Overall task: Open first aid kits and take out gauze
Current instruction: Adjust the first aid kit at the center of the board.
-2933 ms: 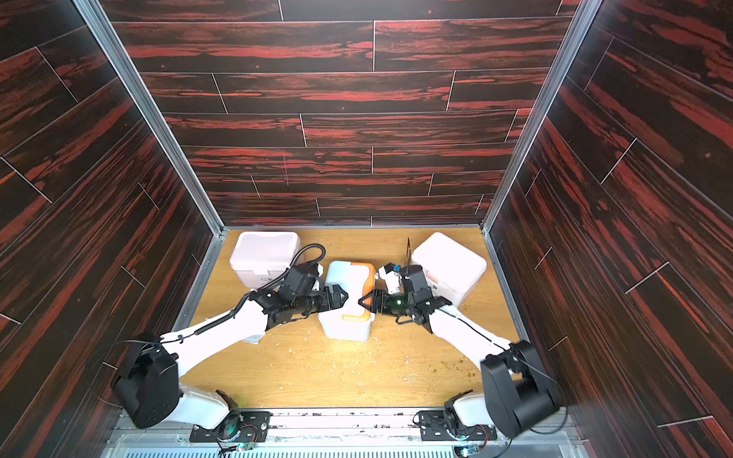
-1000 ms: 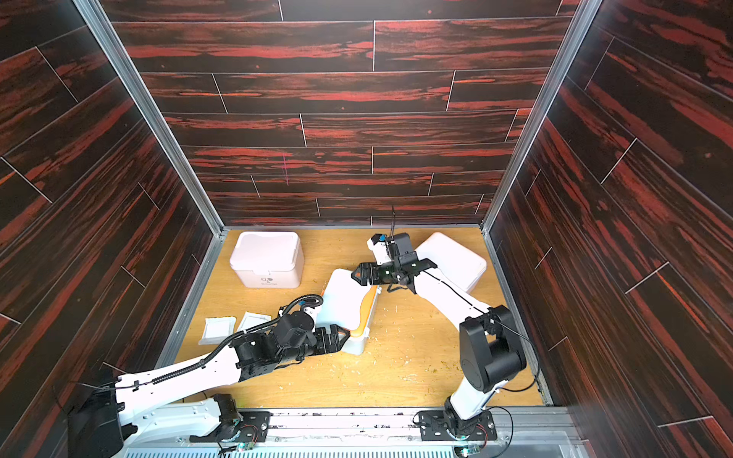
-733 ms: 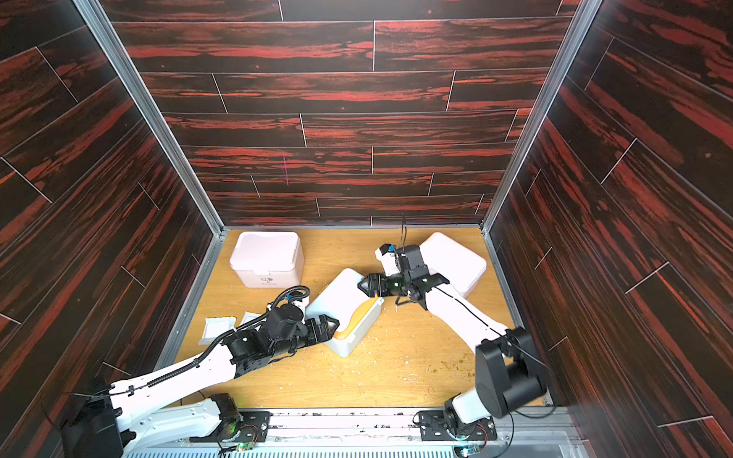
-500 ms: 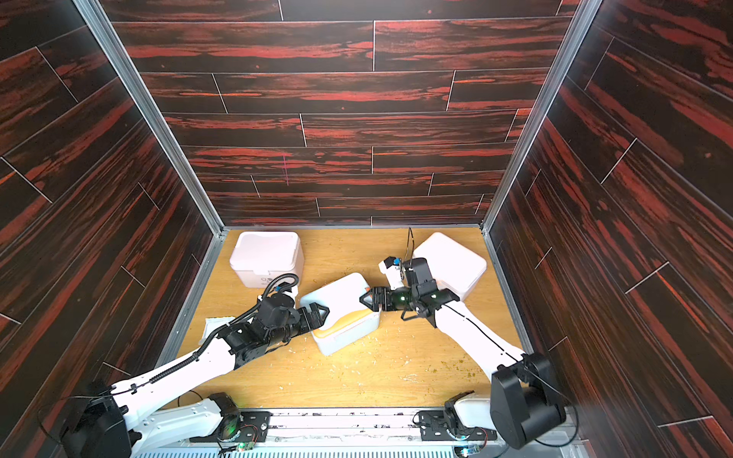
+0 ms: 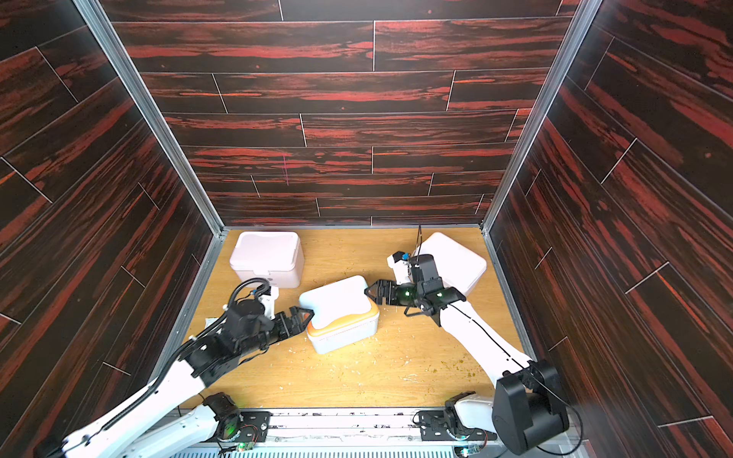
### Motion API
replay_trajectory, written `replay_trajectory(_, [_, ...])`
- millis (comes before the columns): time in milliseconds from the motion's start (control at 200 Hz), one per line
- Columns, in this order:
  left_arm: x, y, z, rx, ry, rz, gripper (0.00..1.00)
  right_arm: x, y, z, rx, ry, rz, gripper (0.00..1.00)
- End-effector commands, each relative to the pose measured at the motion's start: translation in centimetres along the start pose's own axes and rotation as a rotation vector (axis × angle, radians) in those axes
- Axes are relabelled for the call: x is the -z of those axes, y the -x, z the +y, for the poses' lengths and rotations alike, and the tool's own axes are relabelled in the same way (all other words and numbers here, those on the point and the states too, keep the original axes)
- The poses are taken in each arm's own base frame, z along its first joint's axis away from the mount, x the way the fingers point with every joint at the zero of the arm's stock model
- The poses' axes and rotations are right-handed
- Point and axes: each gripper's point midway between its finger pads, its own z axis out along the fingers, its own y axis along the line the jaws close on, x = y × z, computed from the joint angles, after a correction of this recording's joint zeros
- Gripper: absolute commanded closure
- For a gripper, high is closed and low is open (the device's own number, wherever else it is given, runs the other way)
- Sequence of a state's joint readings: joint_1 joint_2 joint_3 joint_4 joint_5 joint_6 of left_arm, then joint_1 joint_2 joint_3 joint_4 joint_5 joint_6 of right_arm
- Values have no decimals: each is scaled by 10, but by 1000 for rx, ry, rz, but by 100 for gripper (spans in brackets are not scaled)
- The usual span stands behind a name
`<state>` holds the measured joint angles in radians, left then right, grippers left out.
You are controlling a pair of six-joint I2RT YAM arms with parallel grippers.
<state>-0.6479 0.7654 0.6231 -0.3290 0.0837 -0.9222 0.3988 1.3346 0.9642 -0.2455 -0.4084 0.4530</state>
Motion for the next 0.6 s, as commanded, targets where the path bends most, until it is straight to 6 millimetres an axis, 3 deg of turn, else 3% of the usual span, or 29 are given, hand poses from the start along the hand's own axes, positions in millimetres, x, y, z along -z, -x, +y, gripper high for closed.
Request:
replay_trajectory(0, [5,-31,5,31,-6,98,0,-10,27,-1,-8,17,-38,10])
replay_trajectory(200, [-15,-60,-29,2,-98,178,0,-41,44,3,-7,100,11,10])
replay_trajectory(401, [-48,-62,-56,14,-172,194,0,-70,50,4,10,194,64,12])
replay_trajectory(511, [-60,-66,-60,27,-184,212,0,-83,61,9,32,244,72,14])
replay_trajectory(596, [-64,-63,-54,26,-154,195,0,-86,58,14,33,284,99,17])
